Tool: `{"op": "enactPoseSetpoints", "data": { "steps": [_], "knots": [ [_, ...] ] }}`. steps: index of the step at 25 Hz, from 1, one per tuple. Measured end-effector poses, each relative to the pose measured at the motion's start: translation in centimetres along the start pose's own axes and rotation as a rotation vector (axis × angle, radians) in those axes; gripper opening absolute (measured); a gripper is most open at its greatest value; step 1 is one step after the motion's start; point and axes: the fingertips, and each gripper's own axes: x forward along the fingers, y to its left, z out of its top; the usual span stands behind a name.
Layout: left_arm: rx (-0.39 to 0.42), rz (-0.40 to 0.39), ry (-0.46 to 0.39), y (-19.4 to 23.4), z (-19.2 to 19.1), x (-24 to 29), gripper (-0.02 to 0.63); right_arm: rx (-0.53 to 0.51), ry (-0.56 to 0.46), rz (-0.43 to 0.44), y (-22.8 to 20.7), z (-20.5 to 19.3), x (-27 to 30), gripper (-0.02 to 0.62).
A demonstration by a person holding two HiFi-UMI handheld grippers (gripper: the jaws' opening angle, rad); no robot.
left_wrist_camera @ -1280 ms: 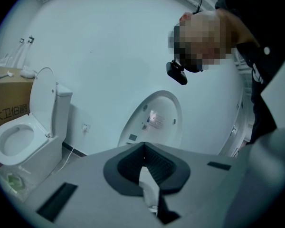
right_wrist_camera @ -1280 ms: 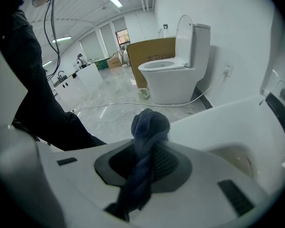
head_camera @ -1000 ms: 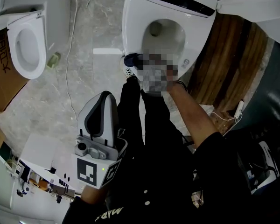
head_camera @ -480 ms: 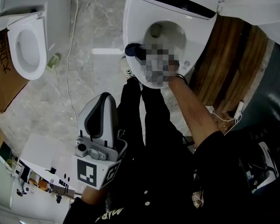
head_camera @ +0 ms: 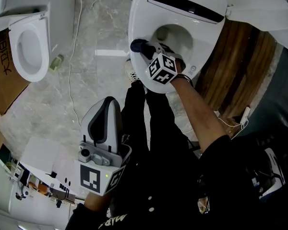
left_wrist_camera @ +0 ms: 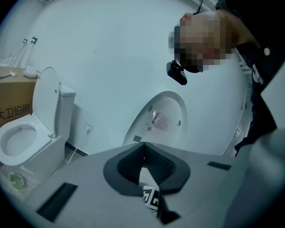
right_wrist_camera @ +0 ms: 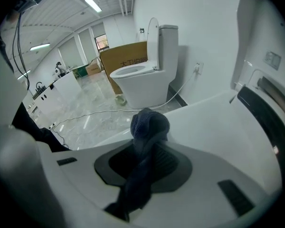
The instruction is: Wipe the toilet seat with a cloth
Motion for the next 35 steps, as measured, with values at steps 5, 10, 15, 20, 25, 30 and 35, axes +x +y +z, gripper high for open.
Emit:
{"op": "enactPoseSetpoints", "data": {
  "steps": [5,10,15,20,25,30,35],
  "knots": [
    [0.003,0.009,0.002,0.3,0.1,0.1,0.008,0.009,0.003,-0.029,-1.3,0.5,0.0,0.086],
    [0.0,0.013,0.003,0.4,0.2,0.3,0.008,0.018,0.003,-0.064,-2.7,0.9,0.0,0.086],
    [0.003,0.018,0.005,0.7,0.2,0.6,0.008,0.048,-0.007,-0.097,-4.3,1.4,0.0,0.086],
    [-0.004,0.016,0.005,0.4,0.3,1.2,0.008,0.094,-0.017,-0.133,-5.6,1.7,-0.1,0.086],
    [-0.013,0.011,-0.004,0.3,0.8,1.7,0.008,0.16,-0.024,-0.174,-7.1,2.0,-0.2,0.086],
    [0.008,0.01,0.013,0.8,0.7,1.5,0.008,0.238,-0.035,-0.206,-8.9,2.4,-0.5,0.086],
    [0.008,0.015,0.014,0.9,0.8,1.7,0.008,0.331,-0.053,-0.24,-10.5,2.7,-0.8,0.086]
  ]
}}
